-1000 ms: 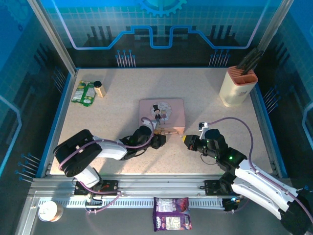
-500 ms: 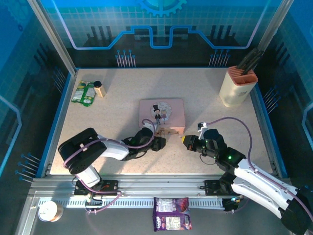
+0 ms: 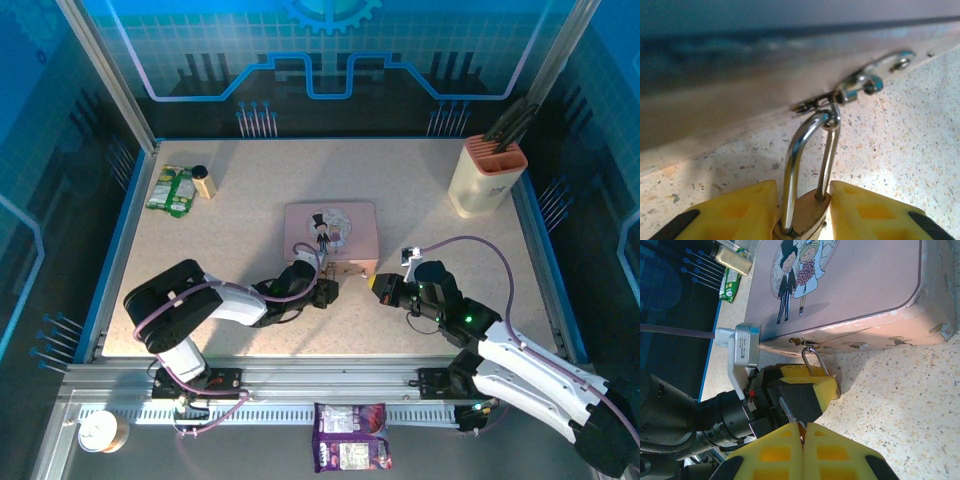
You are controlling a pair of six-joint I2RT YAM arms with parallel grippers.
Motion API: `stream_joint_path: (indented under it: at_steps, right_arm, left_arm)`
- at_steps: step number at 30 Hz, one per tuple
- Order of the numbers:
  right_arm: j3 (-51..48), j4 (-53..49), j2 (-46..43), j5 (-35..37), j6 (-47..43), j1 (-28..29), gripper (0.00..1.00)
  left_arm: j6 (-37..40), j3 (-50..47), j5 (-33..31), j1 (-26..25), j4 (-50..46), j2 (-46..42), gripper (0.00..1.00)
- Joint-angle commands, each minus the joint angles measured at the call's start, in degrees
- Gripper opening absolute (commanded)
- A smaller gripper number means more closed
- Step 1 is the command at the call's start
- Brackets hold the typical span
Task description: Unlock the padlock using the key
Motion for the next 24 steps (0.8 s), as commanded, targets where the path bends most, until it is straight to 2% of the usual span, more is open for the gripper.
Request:
stream_joint_path:
  at_steps: [1, 13, 24]
  right_arm:
    - [1.5, 0.1, -0.4, 1.3, 0.6, 0.8, 0.0]
    - [0.9, 0.1, -0.5, 1.3, 1.6, 0.8, 0.0]
    - [-3.1, 4.0, -0.5, 1.1, 8.6, 1.0, 0.0]
  left_arm:
    - [-0.8, 0.1, 0.0, -0.4, -1.5, -0.7, 0.29]
    - [-3.1, -0.6, -0.5, -1.1, -2.6, -4.2, 0.19]
    - [-12.3, 1.4, 0.2, -1.1, -5.8, -6.8, 0.12]
